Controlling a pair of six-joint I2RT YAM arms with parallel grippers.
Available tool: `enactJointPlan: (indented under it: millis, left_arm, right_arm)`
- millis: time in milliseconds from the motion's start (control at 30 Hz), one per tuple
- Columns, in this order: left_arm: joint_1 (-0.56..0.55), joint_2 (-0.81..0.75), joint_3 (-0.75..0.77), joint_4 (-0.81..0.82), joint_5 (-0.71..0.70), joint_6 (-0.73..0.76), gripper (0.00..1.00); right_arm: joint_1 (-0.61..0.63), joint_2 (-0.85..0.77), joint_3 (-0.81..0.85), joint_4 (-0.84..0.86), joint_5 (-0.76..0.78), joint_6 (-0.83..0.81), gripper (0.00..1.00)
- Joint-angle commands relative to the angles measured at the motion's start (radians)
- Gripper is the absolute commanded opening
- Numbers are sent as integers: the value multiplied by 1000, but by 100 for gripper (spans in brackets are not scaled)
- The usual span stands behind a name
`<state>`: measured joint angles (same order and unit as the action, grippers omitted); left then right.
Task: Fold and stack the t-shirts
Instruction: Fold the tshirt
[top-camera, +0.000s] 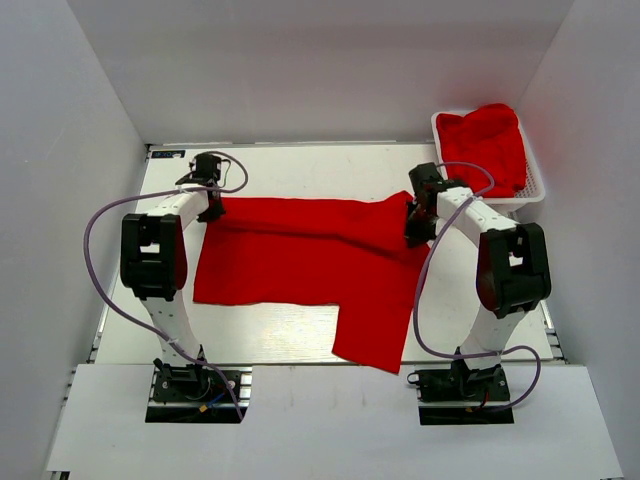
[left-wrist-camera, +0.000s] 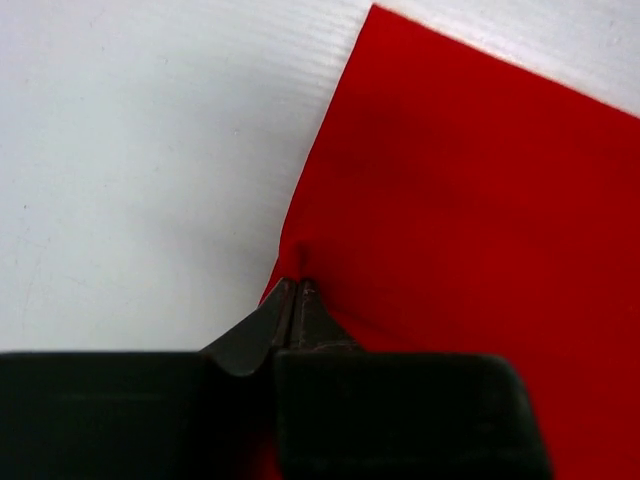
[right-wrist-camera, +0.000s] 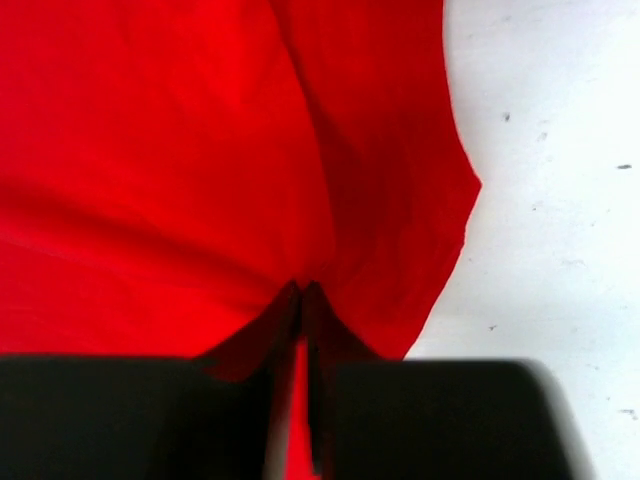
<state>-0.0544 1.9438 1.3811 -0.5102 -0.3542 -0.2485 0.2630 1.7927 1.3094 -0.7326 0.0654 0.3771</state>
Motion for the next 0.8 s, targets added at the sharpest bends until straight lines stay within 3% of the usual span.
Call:
enactJointPlan:
  millis: [0, 67, 100, 133, 233, 300, 333, 400, 600, 767]
  left_arm:
    - [8, 3, 21, -71, -2, -41, 17]
    - [8, 18, 56, -112, -2, -55, 27]
    - [8, 29, 65, -125, -2, -55, 32]
    - [8, 29, 84, -139, -2, -55, 37]
    - [8, 9, 107, -183, -2, -64, 62]
    - [8, -14, 116, -218, -25, -64, 78]
    - [8, -35, 133, -235, -35, -78, 96]
    - [8, -57, 154, -273, -72, -87, 100]
    - [8, -97, 225, -283, -14, -87, 100]
    - [-11, -77, 225, -153, 124, -46, 100]
  right_arm:
    - [-4, 4, -39, 7, -24, 13, 16]
    - [-4, -7, -55, 16, -47, 10, 32]
    - [-4, -10, -55, 16, -52, 5, 35]
    - [-2, -21, -49, 10, -47, -1, 50]
    - [-1, -56, -22, -2, -24, -18, 72]
    - [-2, -75, 14, -11, -7, -26, 76]
    - [-1, -82, 22, -16, -6, -26, 80]
    - [-2, -96, 47, -16, -3, -29, 90]
    - [-1, -95, 106, 36, -52, -53, 90]
    - [2, -53, 134, 154, -116, -50, 90]
